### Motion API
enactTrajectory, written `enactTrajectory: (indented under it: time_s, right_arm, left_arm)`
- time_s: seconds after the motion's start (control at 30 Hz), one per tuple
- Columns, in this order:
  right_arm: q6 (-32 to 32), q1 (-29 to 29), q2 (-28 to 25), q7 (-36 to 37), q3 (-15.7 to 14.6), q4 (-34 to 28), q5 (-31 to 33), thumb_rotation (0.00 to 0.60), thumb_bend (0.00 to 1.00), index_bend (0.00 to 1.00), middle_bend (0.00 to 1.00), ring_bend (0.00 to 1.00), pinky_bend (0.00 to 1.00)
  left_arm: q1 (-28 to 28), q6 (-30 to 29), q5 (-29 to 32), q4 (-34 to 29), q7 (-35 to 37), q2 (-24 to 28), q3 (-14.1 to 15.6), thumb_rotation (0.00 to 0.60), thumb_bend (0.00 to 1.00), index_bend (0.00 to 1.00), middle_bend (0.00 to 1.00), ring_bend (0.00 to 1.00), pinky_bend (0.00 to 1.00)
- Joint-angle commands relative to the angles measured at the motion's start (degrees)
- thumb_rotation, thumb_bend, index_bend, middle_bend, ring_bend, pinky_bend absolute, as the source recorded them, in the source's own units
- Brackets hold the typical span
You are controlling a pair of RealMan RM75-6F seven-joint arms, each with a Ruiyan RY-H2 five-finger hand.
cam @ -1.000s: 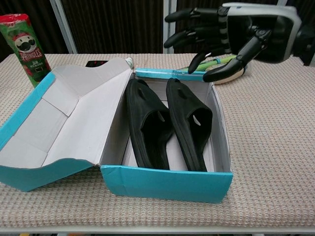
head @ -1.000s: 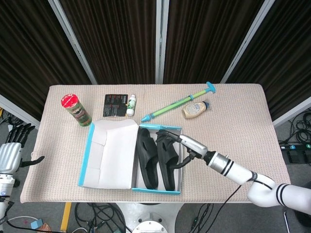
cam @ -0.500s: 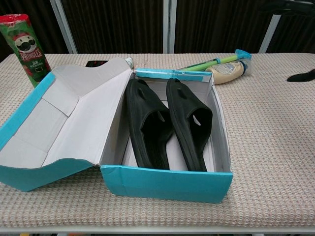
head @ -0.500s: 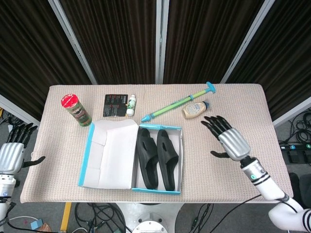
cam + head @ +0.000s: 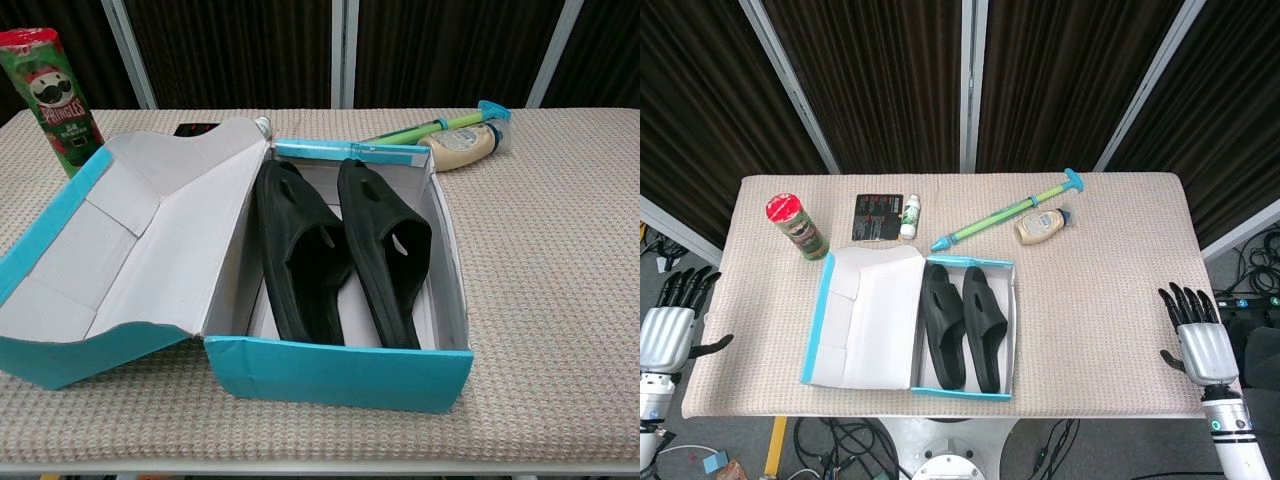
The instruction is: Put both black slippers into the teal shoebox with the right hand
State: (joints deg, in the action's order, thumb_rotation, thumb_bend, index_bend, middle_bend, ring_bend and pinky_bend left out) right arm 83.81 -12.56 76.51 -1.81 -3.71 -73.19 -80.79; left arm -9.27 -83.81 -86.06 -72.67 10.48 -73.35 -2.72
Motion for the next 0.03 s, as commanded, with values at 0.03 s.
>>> enactTrajectory:
  time_s: [0.03]
  right_arm:
    - [0.2,0.4,0.4,0.9,0.9,0.7,-0.3,0.600,0.03,0.00,0.00,0.00,0.00]
  left_arm:
    - [0.2,0.2,0.2,0.3,0.3,-0.3,0.2,0.600,0.06,0.10,0.07,0.00,0.01]
